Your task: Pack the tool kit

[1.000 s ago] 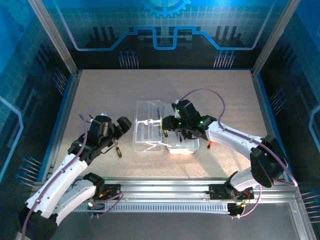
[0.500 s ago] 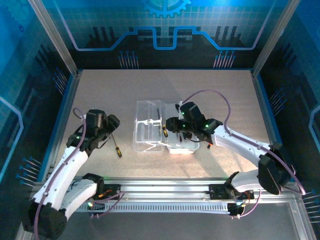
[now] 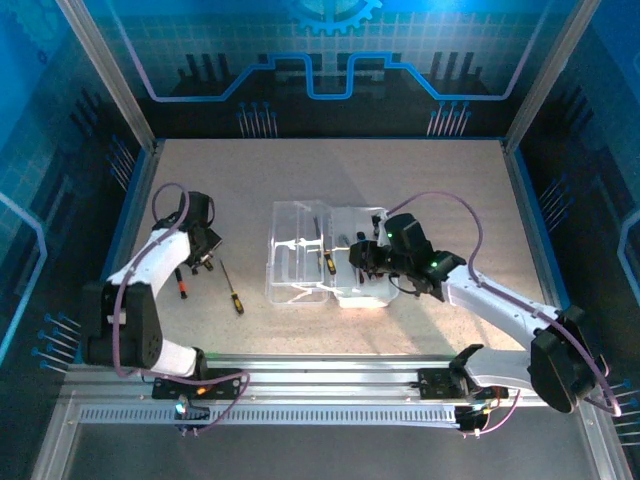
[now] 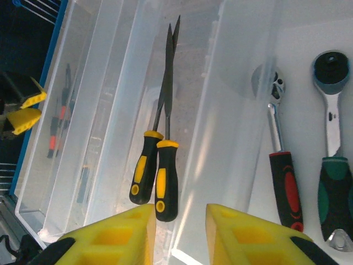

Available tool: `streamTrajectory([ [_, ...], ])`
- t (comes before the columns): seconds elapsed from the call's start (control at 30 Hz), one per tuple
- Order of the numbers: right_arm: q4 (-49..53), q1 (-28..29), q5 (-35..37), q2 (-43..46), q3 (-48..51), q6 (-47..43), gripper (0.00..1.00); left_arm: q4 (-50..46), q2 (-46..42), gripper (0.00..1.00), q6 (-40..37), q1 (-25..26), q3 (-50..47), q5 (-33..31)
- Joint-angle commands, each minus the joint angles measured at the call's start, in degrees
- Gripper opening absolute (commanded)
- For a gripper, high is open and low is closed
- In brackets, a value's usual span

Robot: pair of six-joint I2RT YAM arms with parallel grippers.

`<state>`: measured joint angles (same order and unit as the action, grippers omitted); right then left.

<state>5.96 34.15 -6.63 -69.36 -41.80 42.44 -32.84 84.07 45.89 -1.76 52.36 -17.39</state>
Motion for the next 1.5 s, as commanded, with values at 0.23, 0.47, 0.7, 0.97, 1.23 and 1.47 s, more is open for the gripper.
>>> streamTrajectory([
  [0.23, -3.1, -5.5, -5.6, 4.9, 3.4, 0.6, 0.31, -0.9, 13.7, 0.42, -5.9, -1.6, 7.6, -2.8],
  [0.47, -3.4, -6.9, -6.3, 5.3, 4.4, 0.9, 0.31, -0.7, 14.9, 0.42, -5.4, -2.0, 7.3, -1.9],
  [0.7, -3.2, -7.6, -7.2, 5.5, 3.6, 1.0, 0.31, 0.7, 17.8, 0.31, -4.1, -2.1, 7.1, 0.7],
  [0.97, -1.8, -9.0, -7.3, 7.0, 3.5, 1.3, 0.32, 4.7, 17.0, 0.31, -3.6, -2.1, 4.9, 3.4],
  [1.23, -0.8, -9.2, -7.6, 7.4, 2.3, 1.7, 0.31, 6.3, 14.4, 0.15, -8.1, -2.1, 5.4, 5.2],
  [1.47, 1.9, -9.2, -7.0, 8.2, 0.8, 1.4, 0.31, 5.2, 6.4, 0.14, -10.8, -0.9, 6.8, 9.0],
])
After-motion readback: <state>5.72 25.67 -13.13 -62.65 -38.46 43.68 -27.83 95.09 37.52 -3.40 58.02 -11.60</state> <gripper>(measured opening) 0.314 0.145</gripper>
